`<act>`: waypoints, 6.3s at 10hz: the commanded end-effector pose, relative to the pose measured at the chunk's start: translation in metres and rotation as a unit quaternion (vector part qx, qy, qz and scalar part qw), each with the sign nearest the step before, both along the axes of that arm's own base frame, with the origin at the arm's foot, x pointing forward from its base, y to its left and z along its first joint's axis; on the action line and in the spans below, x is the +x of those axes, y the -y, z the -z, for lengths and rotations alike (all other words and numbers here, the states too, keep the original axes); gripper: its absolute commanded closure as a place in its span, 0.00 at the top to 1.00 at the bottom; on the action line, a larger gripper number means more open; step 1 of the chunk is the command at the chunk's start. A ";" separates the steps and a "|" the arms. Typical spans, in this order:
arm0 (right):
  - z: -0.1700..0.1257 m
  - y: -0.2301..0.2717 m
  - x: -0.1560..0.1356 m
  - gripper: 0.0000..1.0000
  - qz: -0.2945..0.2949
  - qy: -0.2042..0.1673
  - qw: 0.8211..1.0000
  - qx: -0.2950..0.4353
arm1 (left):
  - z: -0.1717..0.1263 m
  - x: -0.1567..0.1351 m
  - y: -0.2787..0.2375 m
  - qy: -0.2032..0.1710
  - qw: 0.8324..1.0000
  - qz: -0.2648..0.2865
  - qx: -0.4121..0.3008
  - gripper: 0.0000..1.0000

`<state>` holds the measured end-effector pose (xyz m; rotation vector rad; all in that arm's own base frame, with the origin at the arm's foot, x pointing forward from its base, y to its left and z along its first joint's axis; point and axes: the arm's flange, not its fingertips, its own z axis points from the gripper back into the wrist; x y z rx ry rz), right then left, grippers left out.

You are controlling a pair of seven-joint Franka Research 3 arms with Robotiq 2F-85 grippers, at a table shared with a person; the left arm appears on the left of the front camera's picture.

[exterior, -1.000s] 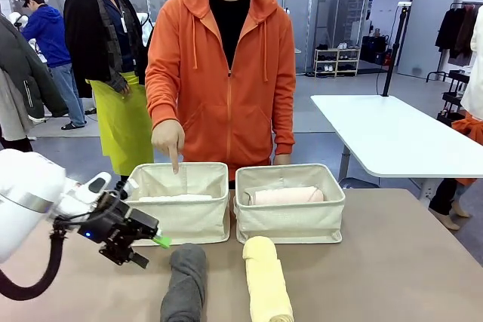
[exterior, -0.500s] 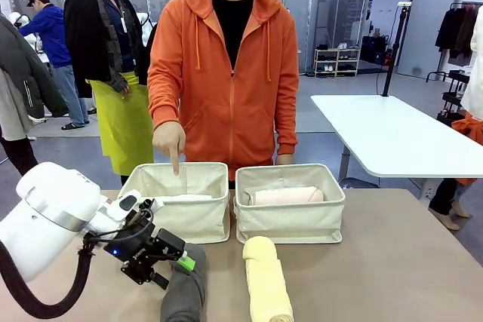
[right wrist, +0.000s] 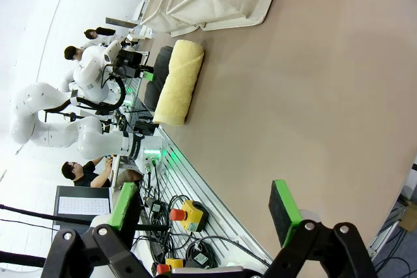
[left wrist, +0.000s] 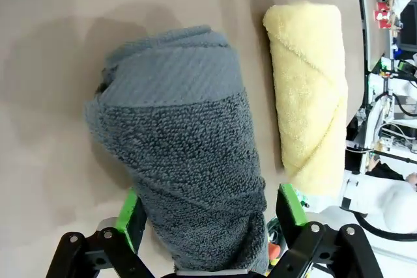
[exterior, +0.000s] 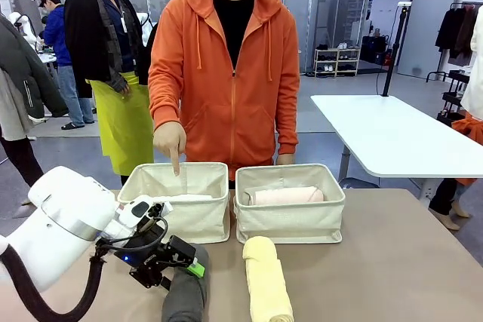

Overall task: Divide the towels into two baskets.
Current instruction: Pick up one hotel-folded towel from the bottom of the table and place it in the Fabric basket indicated by the person.

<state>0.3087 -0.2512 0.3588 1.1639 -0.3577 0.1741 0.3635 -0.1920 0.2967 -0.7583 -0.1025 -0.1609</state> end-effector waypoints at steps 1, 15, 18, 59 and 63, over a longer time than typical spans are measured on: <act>-0.002 -0.001 -0.004 1.00 -0.006 -0.004 1.000 -0.002 | 0.008 -0.041 -0.007 0.023 1.000 0.009 -0.006 0.90; -0.002 -0.001 -0.004 1.00 -0.006 -0.004 1.000 -0.002 | -0.120 -0.043 -0.038 0.174 0.953 0.246 -0.034 0.26; -0.002 -0.001 -0.004 1.00 -0.006 -0.004 1.000 -0.002 | -0.178 -0.042 -0.041 0.252 0.875 0.411 0.044 0.26; -0.002 -0.001 -0.004 1.00 -0.006 -0.004 1.000 -0.002 | -0.152 0.221 0.014 0.370 0.620 0.602 0.341 1.00; -0.002 -0.001 -0.004 1.00 -0.006 -0.004 1.000 -0.002 | -0.152 0.221 0.014 0.370 0.620 0.602 0.341 1.00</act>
